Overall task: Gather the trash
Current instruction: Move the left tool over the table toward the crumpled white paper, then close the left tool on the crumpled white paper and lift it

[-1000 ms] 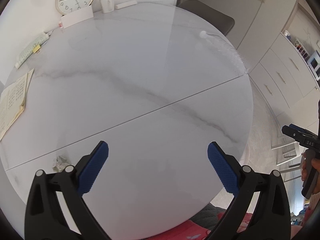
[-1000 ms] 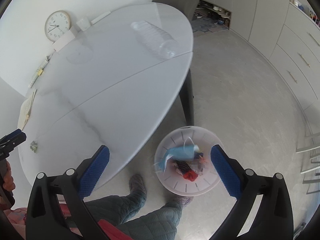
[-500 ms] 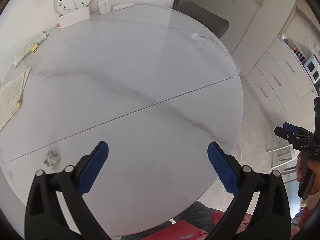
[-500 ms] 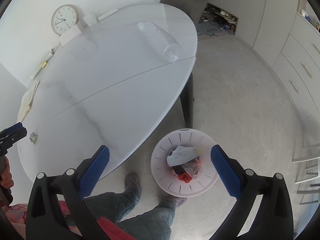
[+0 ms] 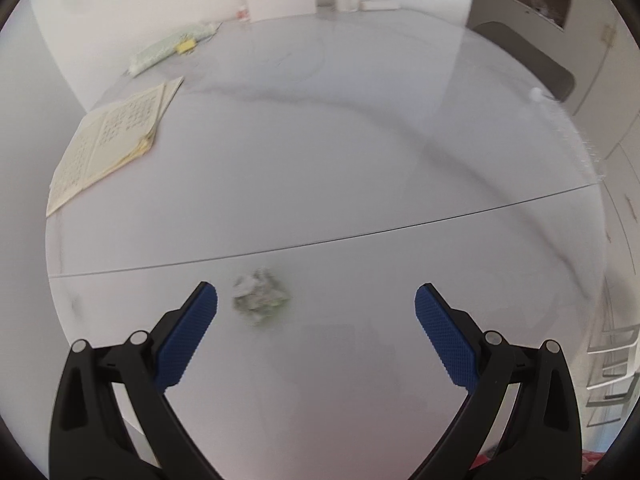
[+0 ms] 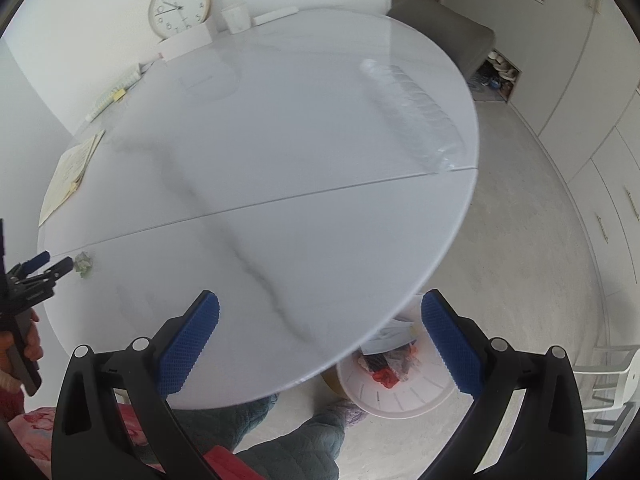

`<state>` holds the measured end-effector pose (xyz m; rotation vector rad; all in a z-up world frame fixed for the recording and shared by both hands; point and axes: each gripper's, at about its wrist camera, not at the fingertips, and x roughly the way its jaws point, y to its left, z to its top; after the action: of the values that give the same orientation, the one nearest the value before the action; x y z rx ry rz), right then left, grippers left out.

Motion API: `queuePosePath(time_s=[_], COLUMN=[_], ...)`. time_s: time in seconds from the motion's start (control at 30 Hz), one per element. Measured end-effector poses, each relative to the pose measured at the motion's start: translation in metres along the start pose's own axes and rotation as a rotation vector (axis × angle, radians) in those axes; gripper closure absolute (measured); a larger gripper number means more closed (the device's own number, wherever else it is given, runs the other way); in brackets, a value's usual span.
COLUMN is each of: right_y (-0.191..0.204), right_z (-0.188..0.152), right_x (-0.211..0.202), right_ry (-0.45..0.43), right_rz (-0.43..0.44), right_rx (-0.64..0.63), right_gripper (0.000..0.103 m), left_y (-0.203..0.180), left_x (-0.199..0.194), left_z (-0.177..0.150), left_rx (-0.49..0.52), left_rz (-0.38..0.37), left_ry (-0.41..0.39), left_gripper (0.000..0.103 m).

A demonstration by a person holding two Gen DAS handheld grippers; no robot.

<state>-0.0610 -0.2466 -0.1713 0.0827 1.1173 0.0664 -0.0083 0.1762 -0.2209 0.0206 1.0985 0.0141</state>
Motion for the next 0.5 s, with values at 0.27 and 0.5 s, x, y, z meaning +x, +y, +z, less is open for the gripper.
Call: queuePosePath(time_s=[0.27, 0.5], right_y=[0.052, 0.094], right_z=[0.023, 0.035], right_x=[0.018, 0.031], right_ry=[0.02, 0.02], right_rz=[0.022, 0.062], right_rx=[-0.039, -0.07], right_gripper=[0.003, 0.003], left_y=[0.032, 0.037], left_x=[0.053, 0.071], left_z=[0.002, 0.003], left_rx=[-0.049, -0.03], left_rz=[-0.033, -0.057], left_ry=[0.084, 0.124], left_gripper=[0.018, 0.051])
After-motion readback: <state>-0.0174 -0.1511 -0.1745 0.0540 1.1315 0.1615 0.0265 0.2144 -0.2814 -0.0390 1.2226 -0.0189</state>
